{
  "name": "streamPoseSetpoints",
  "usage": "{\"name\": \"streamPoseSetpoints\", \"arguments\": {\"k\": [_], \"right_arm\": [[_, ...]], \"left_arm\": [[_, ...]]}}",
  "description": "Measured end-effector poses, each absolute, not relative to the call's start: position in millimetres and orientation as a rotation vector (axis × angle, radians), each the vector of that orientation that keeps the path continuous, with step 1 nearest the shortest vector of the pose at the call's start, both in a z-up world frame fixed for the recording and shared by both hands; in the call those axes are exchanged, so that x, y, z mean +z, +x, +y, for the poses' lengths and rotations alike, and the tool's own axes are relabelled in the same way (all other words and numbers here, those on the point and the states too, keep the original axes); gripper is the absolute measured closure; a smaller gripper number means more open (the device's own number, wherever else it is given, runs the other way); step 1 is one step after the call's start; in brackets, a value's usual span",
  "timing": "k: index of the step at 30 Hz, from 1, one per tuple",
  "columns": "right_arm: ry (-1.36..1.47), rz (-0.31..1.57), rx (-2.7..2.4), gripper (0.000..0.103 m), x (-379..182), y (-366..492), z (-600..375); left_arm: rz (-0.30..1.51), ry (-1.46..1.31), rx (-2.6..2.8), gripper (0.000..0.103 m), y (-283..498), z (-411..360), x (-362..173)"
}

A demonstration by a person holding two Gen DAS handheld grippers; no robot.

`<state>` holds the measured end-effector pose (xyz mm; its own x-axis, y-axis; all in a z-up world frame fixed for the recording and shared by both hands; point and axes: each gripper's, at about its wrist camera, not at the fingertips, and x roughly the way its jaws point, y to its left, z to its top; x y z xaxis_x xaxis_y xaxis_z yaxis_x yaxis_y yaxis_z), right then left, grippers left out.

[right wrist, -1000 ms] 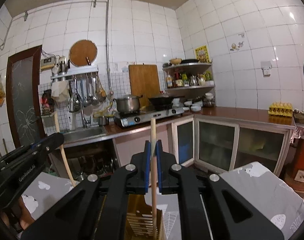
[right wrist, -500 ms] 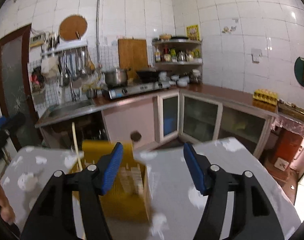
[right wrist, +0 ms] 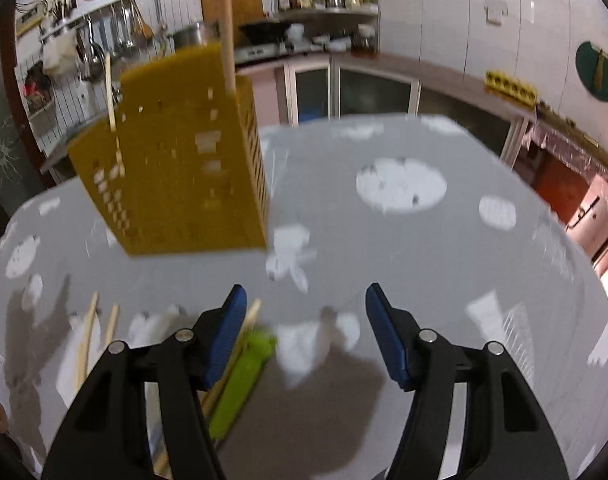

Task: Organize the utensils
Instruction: 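Grasp the green frog-handled fork with the right tool while the left tool grasps a chopstick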

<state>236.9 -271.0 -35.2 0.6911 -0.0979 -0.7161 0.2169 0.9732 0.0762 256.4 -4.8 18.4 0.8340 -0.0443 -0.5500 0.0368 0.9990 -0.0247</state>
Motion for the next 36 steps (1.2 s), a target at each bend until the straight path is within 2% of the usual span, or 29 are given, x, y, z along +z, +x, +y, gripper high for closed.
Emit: {"name": "streamPoseSetpoints", "arguments": {"k": [10,16,21,26,28,33,36], "right_arm": [[0.195,0.87,-0.18,0.055,-58,234,-253],[0.258,0.901,-0.16,0.072,-60,238,-250],[0.288,0.905,-0.164,0.08,-63,244,-251],[0.288,0.913,-0.169,0.081,-66,248,-252],[0.272,0.914,-0.17,0.081,-65,251,-251],[0.253,0.915,-0.156,0.083,-64,255,-251],[0.268,0.906,-0.148,0.083,-62,254,-254]], "left_arm": [[0.75,0.008,-0.031,0.005,261,-17,-30],[0.812,0.019,-0.03,0.005,267,-27,-47],[0.867,-0.01,-0.058,0.014,273,-30,-55],[0.92,-0.024,-0.089,0.03,280,-36,-64],[0.924,-0.009,-0.079,0.032,281,-40,-66],[0.948,0.005,-0.084,0.045,285,-44,-65],[0.958,-0.006,-0.09,0.058,289,-42,-63]]}}
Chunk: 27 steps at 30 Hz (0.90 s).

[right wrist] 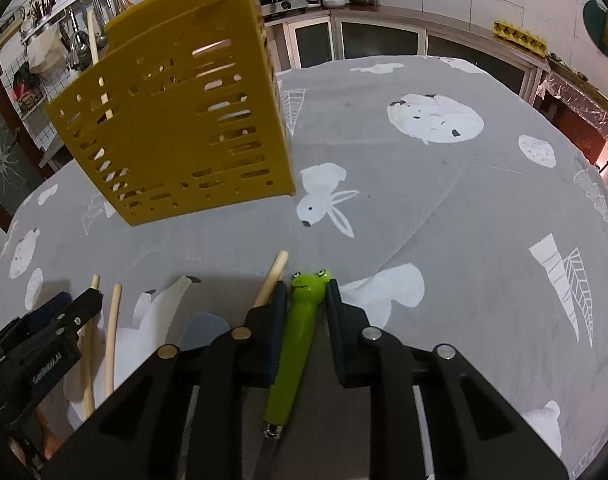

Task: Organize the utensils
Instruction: 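Grasp the green frog-handled fork with the right tool while the left tool grasps a chopstick, then carry the fork and the chopstick upright over the yellow holder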

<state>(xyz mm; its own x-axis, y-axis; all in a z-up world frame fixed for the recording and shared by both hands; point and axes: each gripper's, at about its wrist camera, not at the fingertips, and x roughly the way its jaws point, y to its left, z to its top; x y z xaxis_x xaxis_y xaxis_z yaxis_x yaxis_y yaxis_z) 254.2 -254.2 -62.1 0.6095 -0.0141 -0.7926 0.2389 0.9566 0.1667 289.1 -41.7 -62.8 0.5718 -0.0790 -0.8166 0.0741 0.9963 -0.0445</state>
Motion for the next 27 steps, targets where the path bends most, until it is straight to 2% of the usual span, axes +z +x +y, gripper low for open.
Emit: {"name": "streamPoseSetpoints", "arguments": {"k": [5,8,17,27], "right_arm": [[0.255,0.883,-0.143,0.083,-61,252,-254],[0.246,0.866,-0.143,0.084,-57,249,-255],[0.237,0.776,-0.128,0.084,-33,234,-260],[0.228,0.549,-0.107,0.084,8,199,-269]], "left_arm": [[0.966,-0.015,-0.132,0.086,291,-45,-61],[0.964,-0.014,-0.148,0.096,290,-49,-61],[0.929,-0.048,-0.17,0.098,284,-45,-54],[0.706,-0.073,-0.203,0.099,248,-38,9]]}}
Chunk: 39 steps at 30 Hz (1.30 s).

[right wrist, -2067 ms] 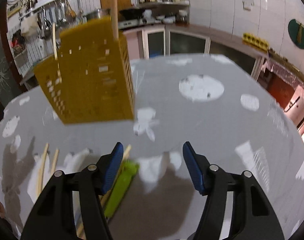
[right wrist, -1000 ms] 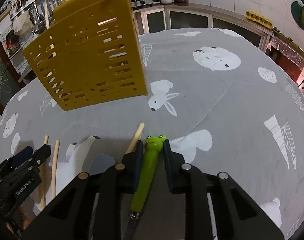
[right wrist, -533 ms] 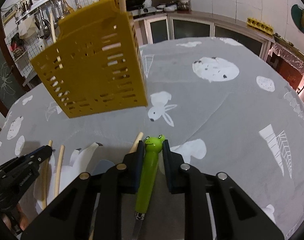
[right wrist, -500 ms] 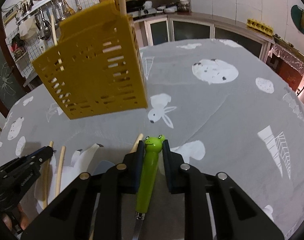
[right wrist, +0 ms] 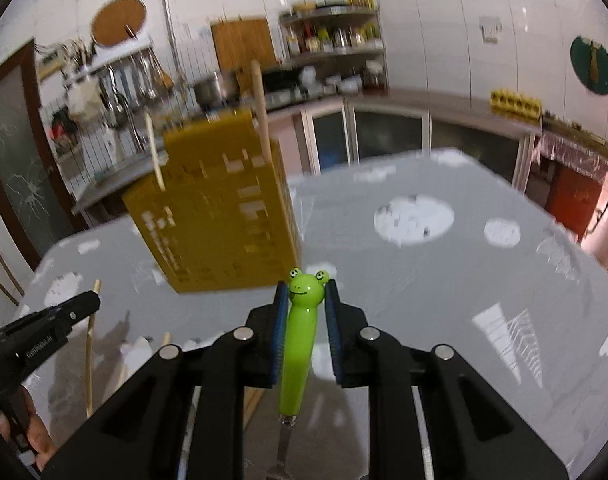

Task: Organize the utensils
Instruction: 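Carry the fork and the chopstick upright over the yellow holder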

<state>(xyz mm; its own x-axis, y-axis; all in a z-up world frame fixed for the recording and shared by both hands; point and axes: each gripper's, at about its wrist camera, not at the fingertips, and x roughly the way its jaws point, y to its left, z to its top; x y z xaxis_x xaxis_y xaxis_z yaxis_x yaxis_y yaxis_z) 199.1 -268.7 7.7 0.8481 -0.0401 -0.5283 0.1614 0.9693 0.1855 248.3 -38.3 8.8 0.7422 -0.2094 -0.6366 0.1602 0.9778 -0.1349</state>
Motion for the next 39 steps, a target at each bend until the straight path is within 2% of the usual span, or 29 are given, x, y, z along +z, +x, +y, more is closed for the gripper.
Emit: {"name": "streamPoseSetpoints", "arguments": {"k": [6,14,31,39], "right_arm": [[0.206,0.406,-0.086,0.084,32,174,-268],[0.159,0.323,-0.082,0.084,48,157,-263],[0.111,0.226,-0.053,0.084,73,146,-253],[0.138,0.174,-0.013,0.084,118,162,-260]], "left_arm": [[0.544,-0.08,-0.193,0.099,220,-28,43],[0.393,-0.089,-0.174,0.099,192,-14,68],[0.303,-0.103,-0.178,0.099,186,-3,88],[0.253,-0.111,-0.23,0.099,203,-5,140]]}}
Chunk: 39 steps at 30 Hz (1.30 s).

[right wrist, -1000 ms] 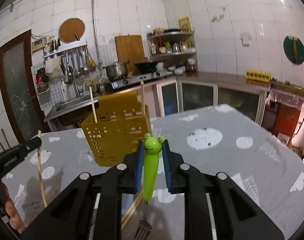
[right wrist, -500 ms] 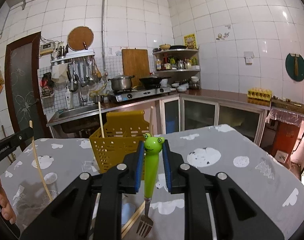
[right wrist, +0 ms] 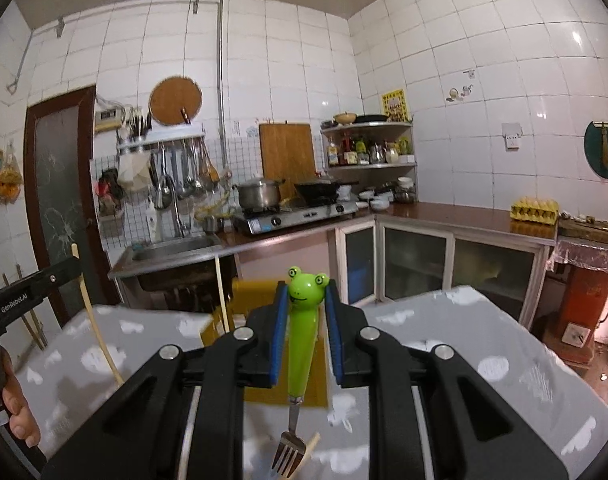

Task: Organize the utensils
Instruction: 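Carry the fork and the chopstick upright over the yellow holder, then open both tools to drop the fork and chopstick into the holder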

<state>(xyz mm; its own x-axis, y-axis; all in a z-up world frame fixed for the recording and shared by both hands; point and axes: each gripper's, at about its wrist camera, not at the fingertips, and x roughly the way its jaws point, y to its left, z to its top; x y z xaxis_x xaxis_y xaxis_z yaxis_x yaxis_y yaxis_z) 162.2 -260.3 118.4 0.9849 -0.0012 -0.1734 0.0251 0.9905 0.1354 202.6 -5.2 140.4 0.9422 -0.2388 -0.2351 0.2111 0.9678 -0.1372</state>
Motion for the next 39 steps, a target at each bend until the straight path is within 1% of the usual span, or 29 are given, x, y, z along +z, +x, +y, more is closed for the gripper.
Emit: {"name": "streamPoseSetpoints", "arguments": {"k": [6,10,12,15,21,26,31,32,33,34,35,37,39], "right_arm": [[0.12,0.104,-0.018,0.084,177,197,-266],[0.097,0.082,-0.032,0.084,196,230,-264],[0.098,0.085,-0.031,0.084,199,246,-262],[0.085,0.09,-0.033,0.084,192,273,-259],[0.033,0.144,-0.027,0.084,151,309,-254],[0.033,0.211,-0.019,0.084,120,325,-256],[0.031,0.26,-0.012,0.084,100,329,-257],[0.036,0.273,-0.009,0.081,99,330,-258],[0.042,0.294,-0.014,0.069,99,330,-260],[0.046,0.297,-0.02,0.062,99,329,-261],[0.048,0.299,-0.03,0.05,102,327,-263],[0.041,0.321,-0.042,0.049,109,322,-265],[0.038,0.346,-0.054,0.048,114,315,-267]], "left_arm": [[0.157,-0.087,-0.273,0.099,226,-24,209],[0.125,-0.091,-0.291,0.099,255,-41,231],[0.116,-0.088,-0.301,0.099,271,-53,234],[0.115,-0.063,-0.309,0.099,293,-72,226],[0.17,-0.038,-0.317,0.099,335,-96,174],[0.279,-0.036,-0.308,0.099,364,-97,121],[0.337,-0.014,-0.293,0.098,369,-92,101],[0.351,-0.002,-0.287,0.098,368,-91,101],[0.355,0.004,-0.282,0.097,367,-89,102],[0.356,0.009,-0.271,0.089,364,-85,105],[0.361,0.011,-0.258,0.066,360,-81,108],[0.364,0.002,-0.221,0.04,350,-70,120],[0.367,0.0,-0.198,0.038,339,-60,129]]}}
